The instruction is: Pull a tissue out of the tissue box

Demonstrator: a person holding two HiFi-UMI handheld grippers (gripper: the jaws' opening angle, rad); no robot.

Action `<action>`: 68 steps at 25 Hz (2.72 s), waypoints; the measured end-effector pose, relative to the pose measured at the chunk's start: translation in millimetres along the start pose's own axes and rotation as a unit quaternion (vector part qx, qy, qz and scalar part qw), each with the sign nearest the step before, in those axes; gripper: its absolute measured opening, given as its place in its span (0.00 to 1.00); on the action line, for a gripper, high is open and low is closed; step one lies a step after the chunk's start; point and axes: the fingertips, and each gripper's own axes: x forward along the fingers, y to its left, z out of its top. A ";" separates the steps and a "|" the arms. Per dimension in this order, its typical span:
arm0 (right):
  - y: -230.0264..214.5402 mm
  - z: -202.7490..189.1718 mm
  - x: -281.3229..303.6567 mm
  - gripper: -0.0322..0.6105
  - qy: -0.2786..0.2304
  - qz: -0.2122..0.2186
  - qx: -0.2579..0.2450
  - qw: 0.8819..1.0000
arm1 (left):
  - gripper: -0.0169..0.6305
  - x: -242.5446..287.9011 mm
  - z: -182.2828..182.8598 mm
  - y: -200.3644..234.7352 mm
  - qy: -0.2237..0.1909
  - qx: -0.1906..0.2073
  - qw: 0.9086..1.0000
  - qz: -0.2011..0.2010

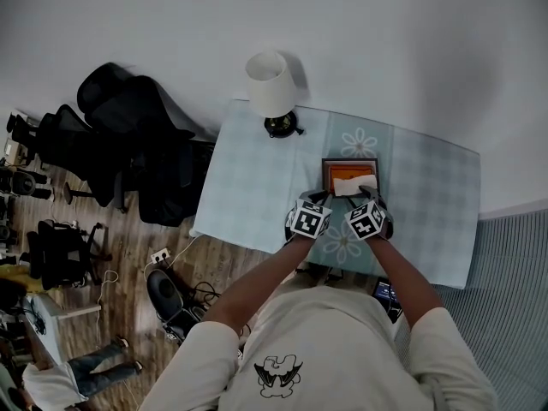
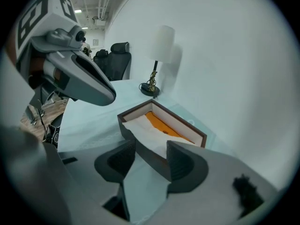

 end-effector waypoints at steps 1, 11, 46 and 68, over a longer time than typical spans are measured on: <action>0.3 -1.5 -0.5 0.36 0.000 -0.004 -0.003 1.000 | 0.08 -0.3 -1.4 -0.8 0.000 -0.001 1.000 -0.001; -10.8 2.9 5.4 0.09 -0.002 -0.033 0.006 0.999 | 0.07 2.6 -2.3 -0.8 0.006 -0.003 1.000 -0.008; -24.3 25.5 -66.1 0.07 -0.088 -0.045 0.115 0.988 | 0.04 -15.3 9.3 1.2 -0.025 -0.004 1.000 0.002; 16.1 22.9 -171.9 0.07 -0.180 -0.032 0.257 0.949 | 0.04 -95.7 4.8 -27.9 -0.104 -0.046 0.994 -0.008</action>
